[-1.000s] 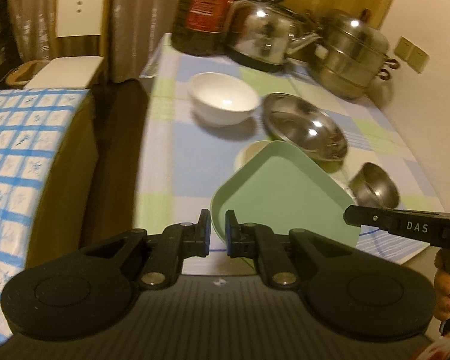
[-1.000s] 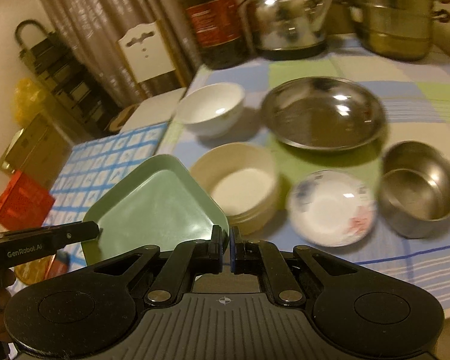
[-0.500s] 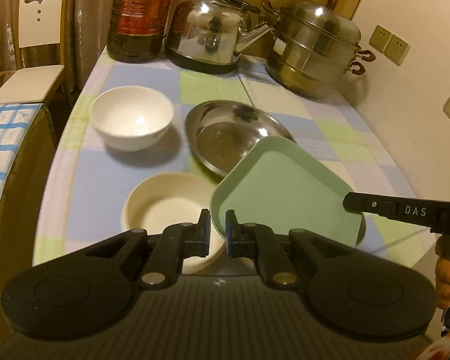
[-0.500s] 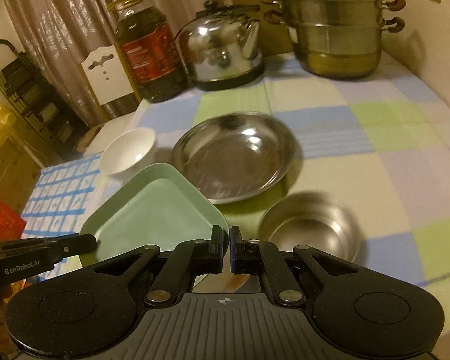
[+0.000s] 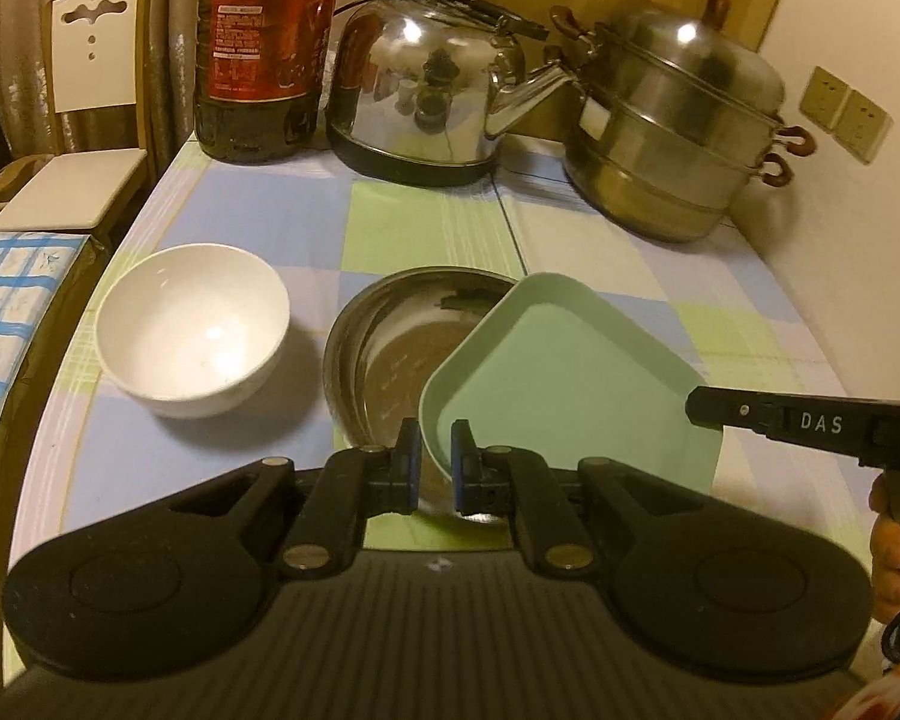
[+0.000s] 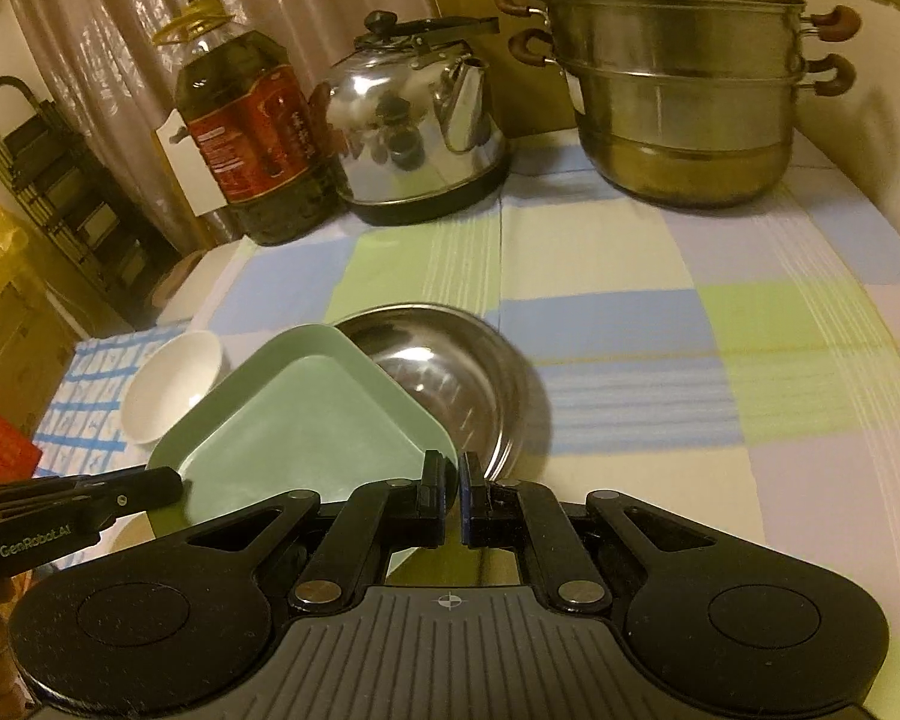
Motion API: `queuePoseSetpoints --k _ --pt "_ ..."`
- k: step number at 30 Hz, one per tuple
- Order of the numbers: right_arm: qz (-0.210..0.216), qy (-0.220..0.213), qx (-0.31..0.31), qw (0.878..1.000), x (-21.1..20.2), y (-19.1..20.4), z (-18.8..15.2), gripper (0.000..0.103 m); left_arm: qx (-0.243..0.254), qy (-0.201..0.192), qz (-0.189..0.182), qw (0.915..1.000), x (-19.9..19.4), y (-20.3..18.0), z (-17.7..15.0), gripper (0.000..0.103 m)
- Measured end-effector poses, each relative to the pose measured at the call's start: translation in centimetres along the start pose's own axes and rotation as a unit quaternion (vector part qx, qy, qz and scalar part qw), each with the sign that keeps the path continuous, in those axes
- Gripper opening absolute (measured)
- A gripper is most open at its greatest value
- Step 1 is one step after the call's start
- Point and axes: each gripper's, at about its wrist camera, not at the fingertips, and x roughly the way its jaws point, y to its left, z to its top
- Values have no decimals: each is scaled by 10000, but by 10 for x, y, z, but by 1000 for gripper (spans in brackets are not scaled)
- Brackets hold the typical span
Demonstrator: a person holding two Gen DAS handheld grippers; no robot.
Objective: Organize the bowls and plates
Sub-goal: 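Lift the green tray with the left gripper and carry it over the steel plate, then lower the tray into the steel plate and open the left gripper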
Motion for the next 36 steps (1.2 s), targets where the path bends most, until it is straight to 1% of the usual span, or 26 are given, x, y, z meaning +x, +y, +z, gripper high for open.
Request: queuePoseSetpoints --k 9,13,17,28,32,36 --pt "87 319 -251 9991 56 -15 22 5 -187 172 397 9989 49 2 14 9" --pt "69 457 -354 9983 79 -16 26 5 -279 255 531 9979 64 6 11 9" --pt "37 566 -459 9973 95 -18 28 5 -334 437 643 9964 82 9 11 9" --pt "67 808 -528 9953 121 -23 30 5 -409 683 839 9933 104 12 11 9" --pt "40 752 -585 9954 123 -22 33 5 -474 741 910 9920 108 12 12 11" --pt "125 707 -483 9963 122 -25 37 5 -523 707 955 9915 107 13 13 13"
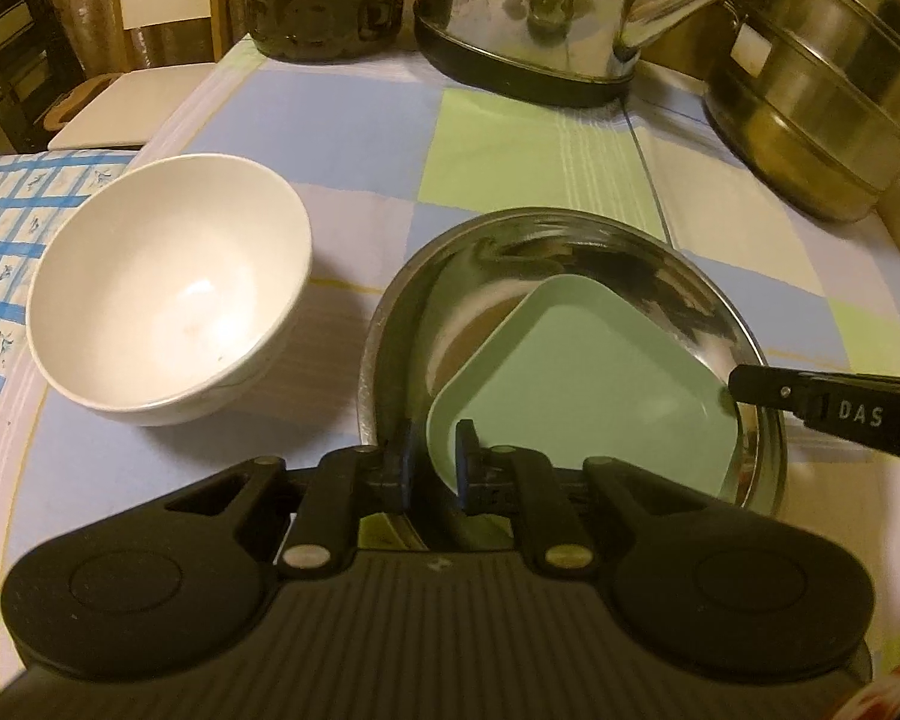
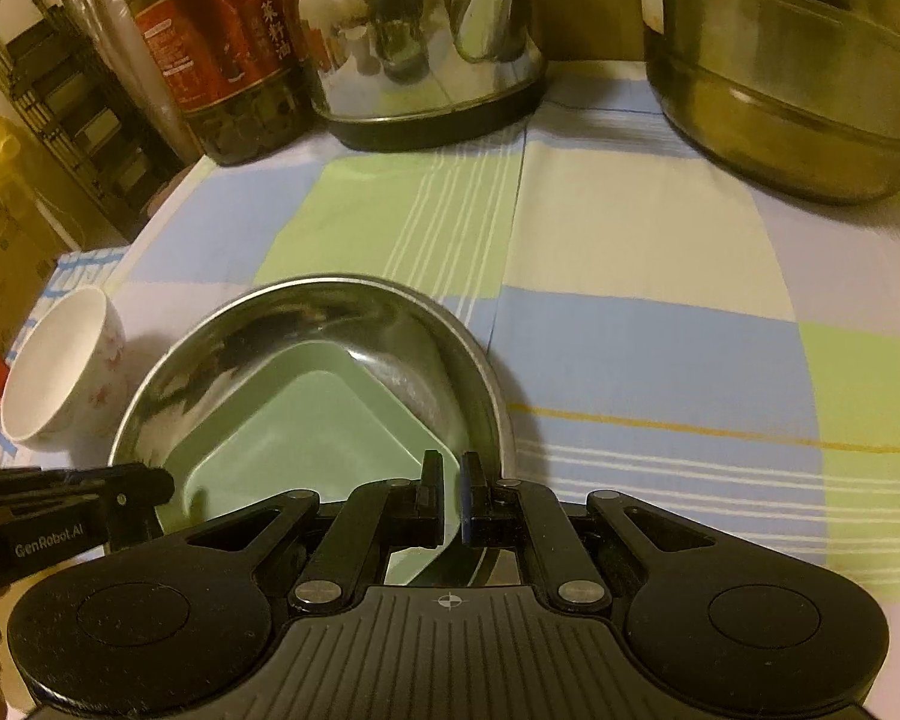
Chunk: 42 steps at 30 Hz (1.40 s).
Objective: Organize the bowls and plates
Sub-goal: 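Lower the tray into the steel plate and open the left gripper, then move the left gripper back toward the floral white dish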
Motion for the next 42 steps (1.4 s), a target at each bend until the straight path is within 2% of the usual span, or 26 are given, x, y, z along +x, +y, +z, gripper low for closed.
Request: queuePoseSetpoints --k 7,11,19,26,32,42 --pt "194 -164 202 9995 -16 -6 3 6 80 -197 -91 9997 -22 -6 0 14" --pt "270 -254 230 9990 -32 -7 -1 6 129 -333 -220 9991 -42 -10 -3 21" --pt "473 -416 475 9969 -80 -6 -20 6 207 -494 -363 9979 -93 -9 -28 21" --pt "416 -520 715 9952 -126 7 -59 6 313 -457 -563 9969 -130 4 -58 22" --pt "176 -626 983 9930 -161 27 -101 6 462 -365 -778 9952 -156 21 -85 22" --pt "-91 -717 1395 9876 -189 70 -161 6 891 -362 -874 9915 -185 50 -131 24"
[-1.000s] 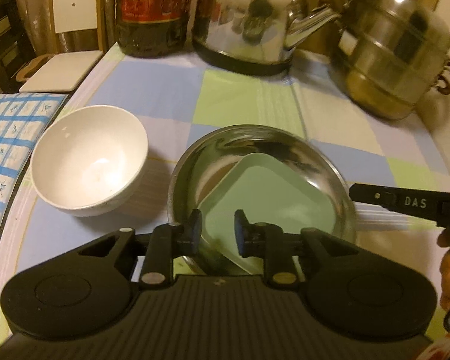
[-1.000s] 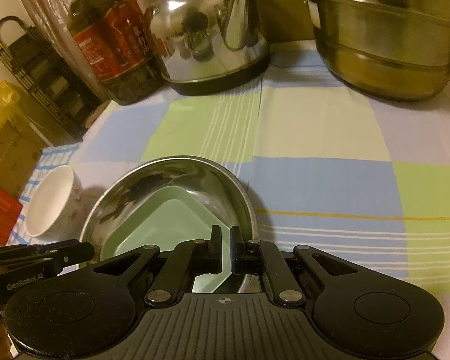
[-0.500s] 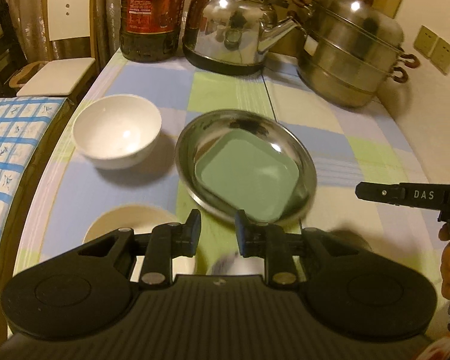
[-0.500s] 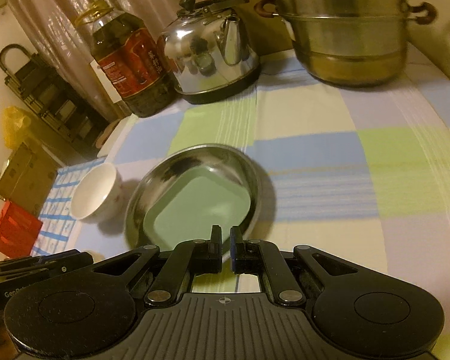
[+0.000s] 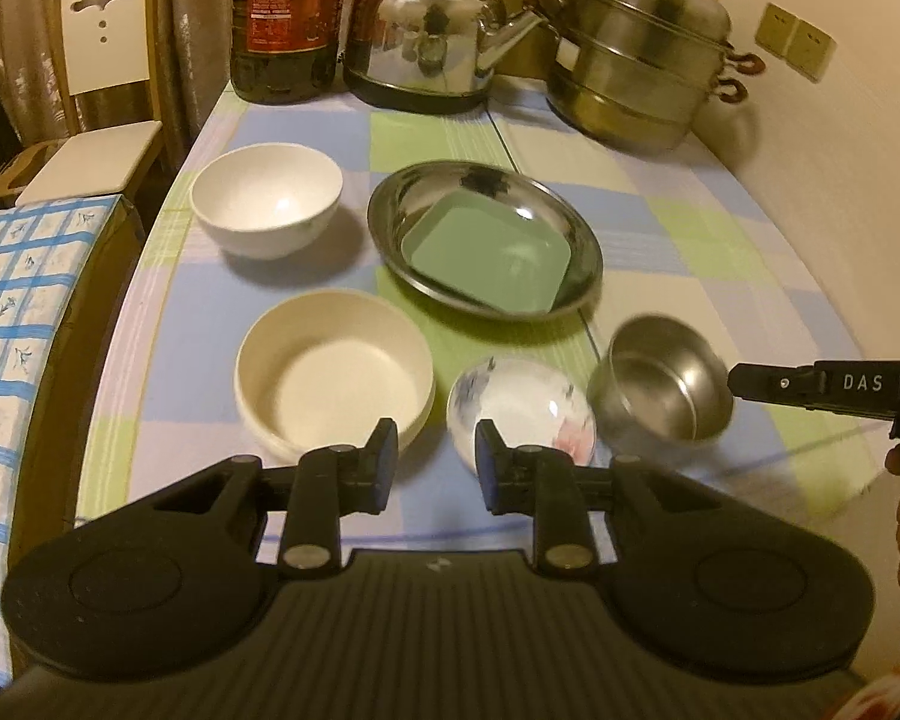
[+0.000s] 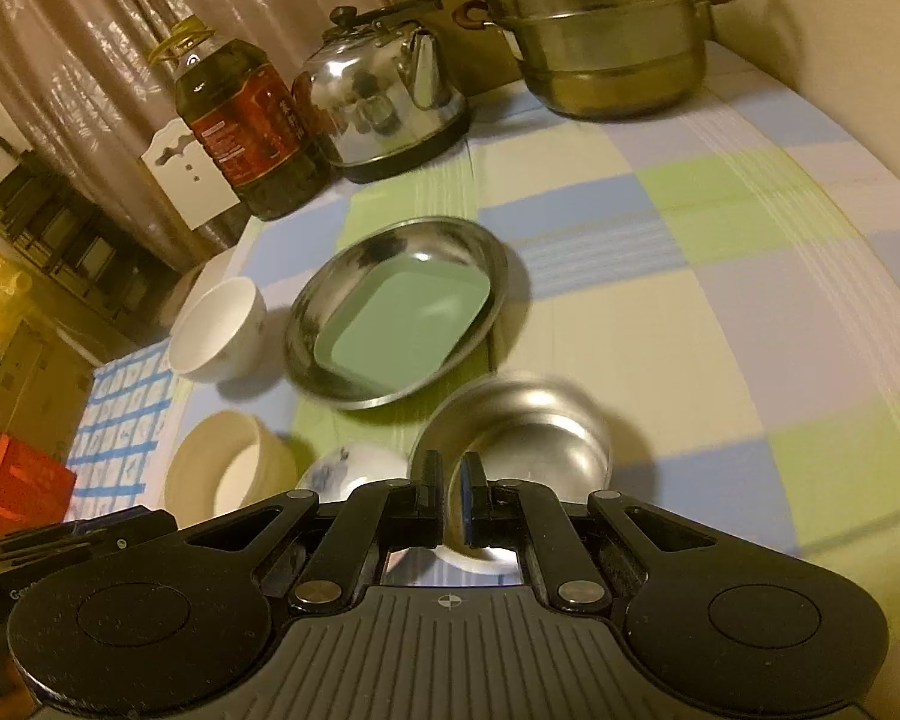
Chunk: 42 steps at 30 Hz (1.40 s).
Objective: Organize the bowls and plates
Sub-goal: 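Move the left gripper back toward the floral white dish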
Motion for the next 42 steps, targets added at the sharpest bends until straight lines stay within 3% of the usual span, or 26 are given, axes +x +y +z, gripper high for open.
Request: queuePoseSetpoints --k 3,5,7,8,22,25,30,42 --pt "-41 -21 104 9999 -6 9 -20 8 98 24 -93 9999 -7 6 -12 24" --pt "-84 -48 161 9998 -11 15 -34 15 151 16 -155 9998 -13 9 -19 24" --pt "-100 -89 227 9997 -14 20 -44 34 193 5 -201 9996 -18 12 -25 25" --pt "-79 -118 285 9995 -15 23 -50 36 217 -3 -222 9995 -20 14 -28 25" --pt "20 -329 569 9978 -25 50 -96 41 362 56 -496 9981 -33 27 -58 25" --pt "64 -360 593 9976 -26 51 -99 47 344 59 -547 9979 -32 26 -60 25" --pt "-96 -221 528 9983 -20 52 -97 47 311 72 -587 9978 -26 23 -61 25" --pt "-17 9 606 9982 13 31 -88 47 29 239 -441 9987 13 9 -55 25"
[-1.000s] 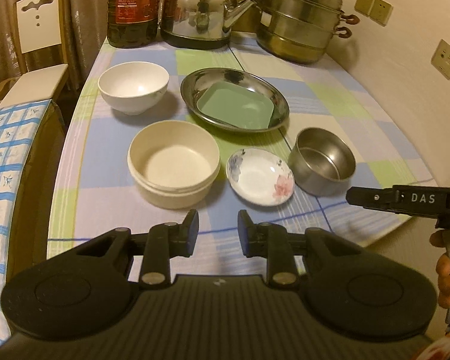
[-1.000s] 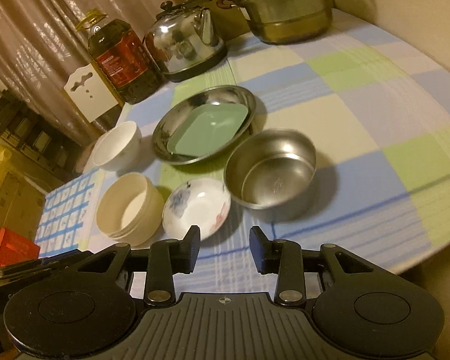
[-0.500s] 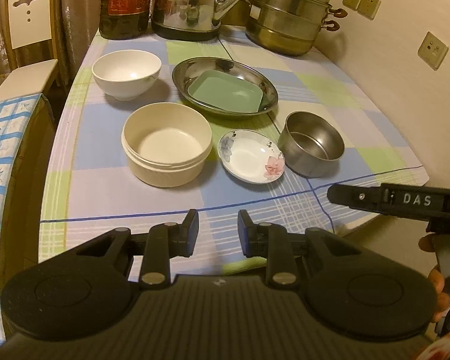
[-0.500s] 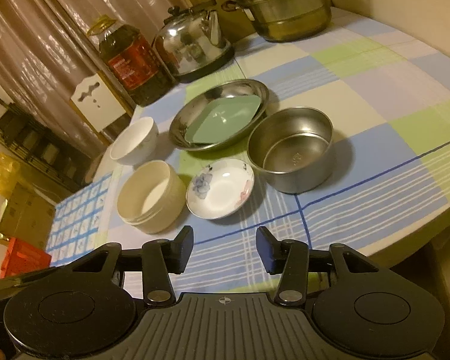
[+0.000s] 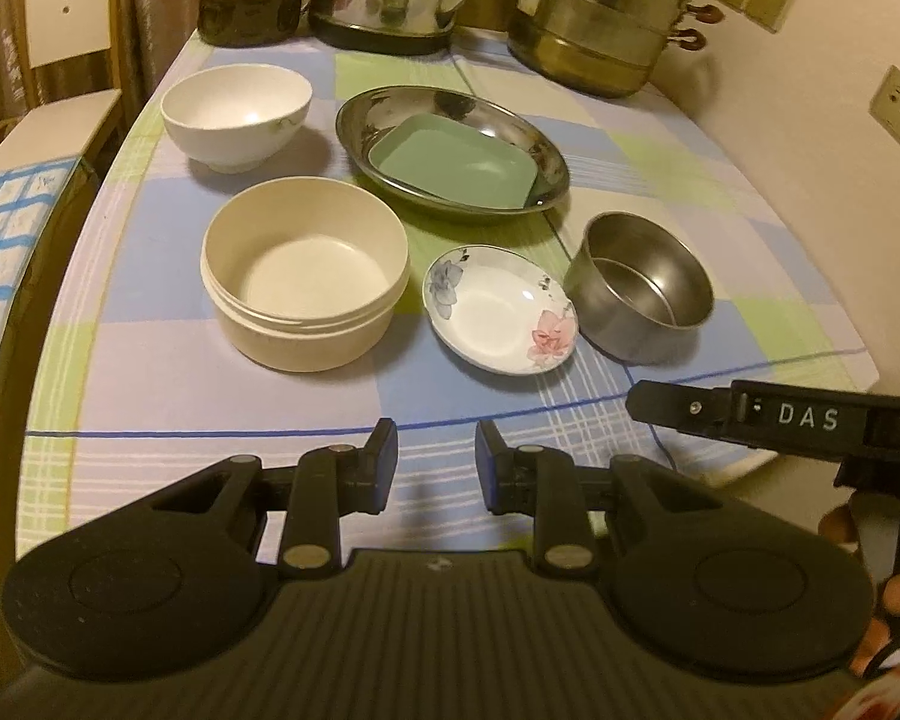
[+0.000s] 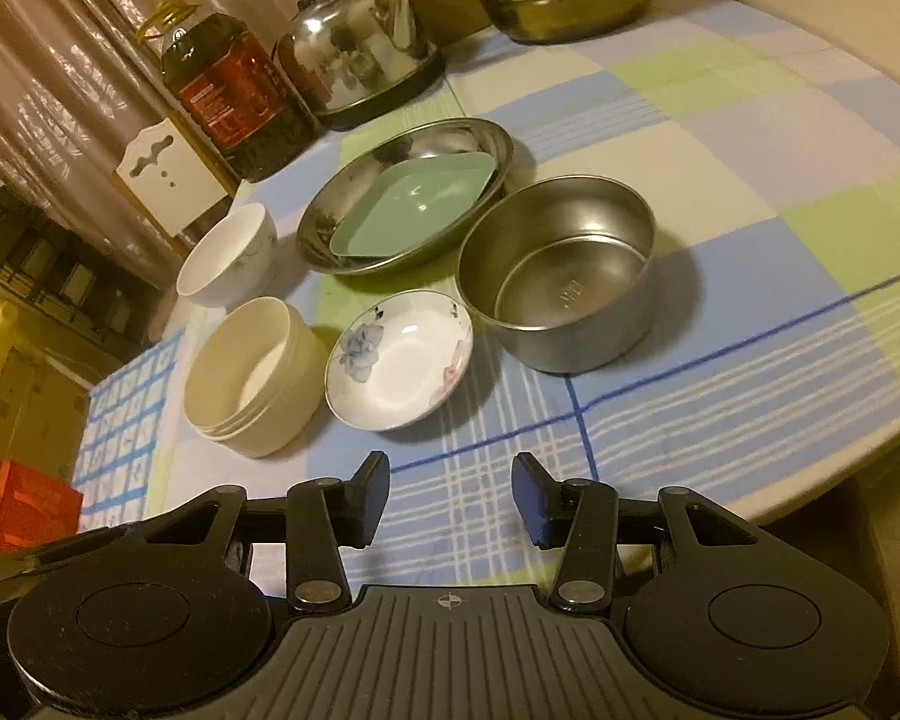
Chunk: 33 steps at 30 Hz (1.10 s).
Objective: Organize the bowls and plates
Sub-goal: 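Move the left gripper back toward the floral white dish, then close the left gripper on the rim of the floral dish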
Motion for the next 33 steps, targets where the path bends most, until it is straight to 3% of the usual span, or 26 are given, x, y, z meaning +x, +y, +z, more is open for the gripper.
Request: queuePoseSetpoints --k 9,11,16,28,33 --pt "256 -22 137 9996 33 -7 19 46 -170 45 173 9997 25 -6 12 25" --pt "263 3 181 9995 42 -8 22 44 -197 64 194 9996 29 -8 15 25" --pt "289 127 371 9988 61 -13 28 24 -208 109 248 9994 37 -10 20 25" --pt "329 281 298 9986 73 -20 32 13 -235 184 234 9993 45 -12 24 25" --pt "321 497 44 9982 73 -18 36 13 -248 216 214 9992 48 -12 25 25"
